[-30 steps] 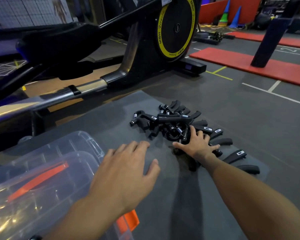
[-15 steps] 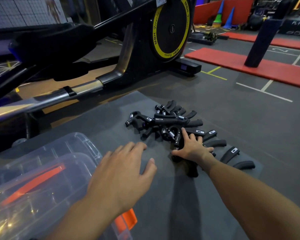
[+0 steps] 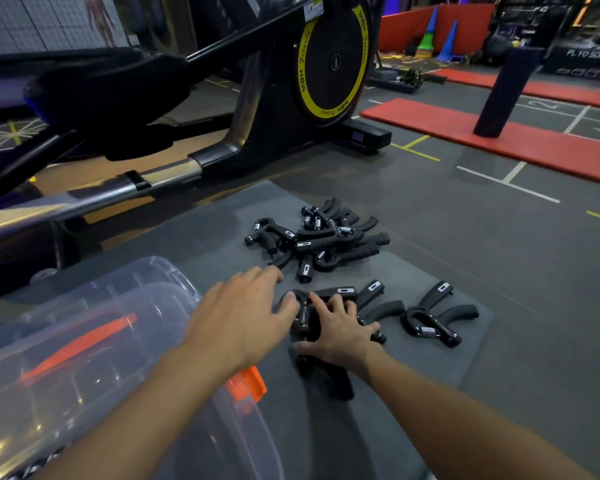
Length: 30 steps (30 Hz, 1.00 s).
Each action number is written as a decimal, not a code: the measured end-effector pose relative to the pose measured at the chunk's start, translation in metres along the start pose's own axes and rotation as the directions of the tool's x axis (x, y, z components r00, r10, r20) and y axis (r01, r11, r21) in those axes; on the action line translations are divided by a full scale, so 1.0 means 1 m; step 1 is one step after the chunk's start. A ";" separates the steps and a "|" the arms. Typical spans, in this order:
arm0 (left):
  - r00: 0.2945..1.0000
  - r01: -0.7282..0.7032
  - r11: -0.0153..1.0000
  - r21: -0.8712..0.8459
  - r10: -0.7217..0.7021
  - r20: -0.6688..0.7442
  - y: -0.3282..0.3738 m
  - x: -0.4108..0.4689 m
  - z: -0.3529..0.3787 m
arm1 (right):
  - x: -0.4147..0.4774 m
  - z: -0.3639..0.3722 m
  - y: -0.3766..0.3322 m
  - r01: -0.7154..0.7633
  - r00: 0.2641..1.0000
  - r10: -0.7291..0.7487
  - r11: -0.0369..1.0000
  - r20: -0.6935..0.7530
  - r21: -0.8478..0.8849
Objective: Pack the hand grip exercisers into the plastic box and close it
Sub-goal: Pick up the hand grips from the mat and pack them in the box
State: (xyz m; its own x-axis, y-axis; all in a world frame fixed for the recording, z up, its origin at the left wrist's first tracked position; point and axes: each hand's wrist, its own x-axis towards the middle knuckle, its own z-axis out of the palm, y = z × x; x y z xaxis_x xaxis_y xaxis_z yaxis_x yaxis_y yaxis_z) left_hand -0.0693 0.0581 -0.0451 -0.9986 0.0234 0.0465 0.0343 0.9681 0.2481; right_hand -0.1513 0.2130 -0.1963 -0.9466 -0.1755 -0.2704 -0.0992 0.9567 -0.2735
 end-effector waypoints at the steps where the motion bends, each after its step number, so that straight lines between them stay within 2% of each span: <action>1: 1.000 0.000 1.000 0.002 0.000 0.006 0.000 0.000 0.000 | -0.006 -0.003 0.000 0.010 0.999 -0.011 1.000 -0.048 -0.015; 3: 1.000 0.000 1.000 0.000 0.000 0.013 -0.001 0.001 0.000 | -0.014 -0.011 0.007 -0.007 0.967 -0.005 0.999 -0.254 -0.045; 5: 1.000 -0.002 1.000 -0.003 0.002 0.015 -0.001 0.001 0.001 | -0.015 -0.019 0.025 -0.083 0.916 0.088 0.996 -0.391 0.031; 7: 1.000 -0.004 1.000 -0.008 0.004 0.011 -0.002 0.002 0.002 | -0.015 -0.025 0.059 -0.201 0.900 0.227 0.974 -0.371 0.107; 11: 1.000 0.002 1.000 -0.021 -0.002 0.001 -0.003 0.002 0.004 | -0.026 -0.023 0.117 -0.440 0.876 0.463 0.882 -0.138 0.169; 20: 1.000 0.023 1.000 -0.008 -0.023 -0.005 -0.003 0.003 0.006 | -0.054 -0.002 0.064 -0.392 0.913 0.393 0.919 -0.108 0.029; 23: 1.000 0.017 1.000 -0.001 -0.017 -0.010 -0.003 0.003 0.005 | -0.060 -0.003 0.051 -0.331 0.936 0.338 0.940 -0.098 0.078; 25: 1.000 0.018 1.000 0.002 -0.018 -0.011 -0.003 0.003 0.005 | -0.063 -0.010 0.054 -0.245 0.946 0.275 0.954 -0.173 0.173; 27: 1.000 0.017 1.000 0.003 -0.017 -0.011 -0.004 0.003 0.006 | -0.064 -0.016 0.063 -0.143 0.923 0.201 0.971 -0.328 0.192; 29: 1.000 0.010 1.000 0.001 -0.010 -0.019 -0.005 0.003 0.007 | -0.063 -0.020 0.081 -0.092 0.911 0.110 0.994 -0.397 0.064; 30: 1.000 0.007 1.000 -0.002 -0.007 -0.021 -0.005 0.003 0.007 | -0.061 -0.020 0.092 -0.092 0.933 0.086 0.996 -0.348 0.000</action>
State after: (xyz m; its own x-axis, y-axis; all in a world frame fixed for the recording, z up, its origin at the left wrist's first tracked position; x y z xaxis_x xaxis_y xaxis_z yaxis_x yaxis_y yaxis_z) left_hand -0.0729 0.0554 -0.0533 -0.9978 0.0115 0.0650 0.0275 0.9678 0.2501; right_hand -0.1085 0.3166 -0.1862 -0.9990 -0.0008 0.0457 -0.0121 0.9688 -0.2475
